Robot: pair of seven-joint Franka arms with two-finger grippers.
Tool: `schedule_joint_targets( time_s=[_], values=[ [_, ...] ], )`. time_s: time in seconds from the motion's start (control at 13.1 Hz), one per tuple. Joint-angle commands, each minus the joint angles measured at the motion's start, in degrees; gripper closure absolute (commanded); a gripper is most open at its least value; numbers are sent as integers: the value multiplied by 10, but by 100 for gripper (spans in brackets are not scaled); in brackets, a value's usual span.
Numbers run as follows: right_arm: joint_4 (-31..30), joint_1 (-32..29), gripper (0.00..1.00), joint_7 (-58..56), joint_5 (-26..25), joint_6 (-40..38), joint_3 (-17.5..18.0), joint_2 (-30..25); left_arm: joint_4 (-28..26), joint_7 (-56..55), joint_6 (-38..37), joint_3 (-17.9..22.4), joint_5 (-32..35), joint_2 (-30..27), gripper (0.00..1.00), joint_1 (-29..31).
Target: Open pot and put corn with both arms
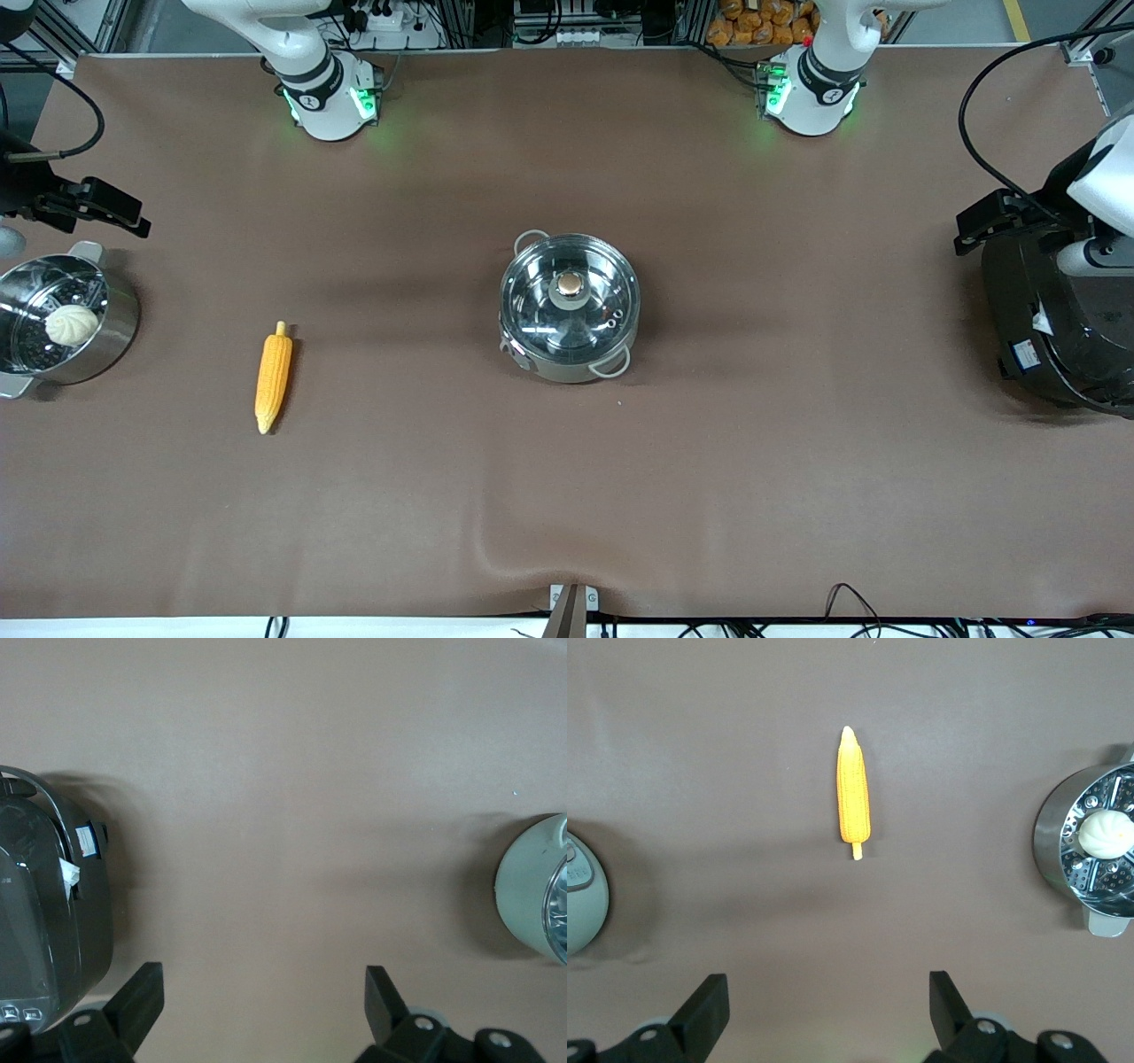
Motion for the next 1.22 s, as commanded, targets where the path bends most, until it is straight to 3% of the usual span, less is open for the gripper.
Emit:
schedule_joint_targets(
  time_s=[0.0,0.46,0.61,0.92,1.15],
  values=[
    [1,-3,0,6,-3,-1,2,-4,5,-7,-10,-4,11,-6,0,-4],
    [1,-5,0,1,-3,-1,2,-4,3,2,-10,-4,6,-1,0,-6],
    [0,-5,0,0,-2,0,2,-3,-2,-7,-10,-22,3,12,0,-24],
    [-7,-6,0,-1,-2,34,2,14,1,-45,-6,-61,-5,74,0,-108],
    [-62,-7,0,-1,-3,139,2,58,5,-157,18,-61,-5,119,0,-201]
  ],
)
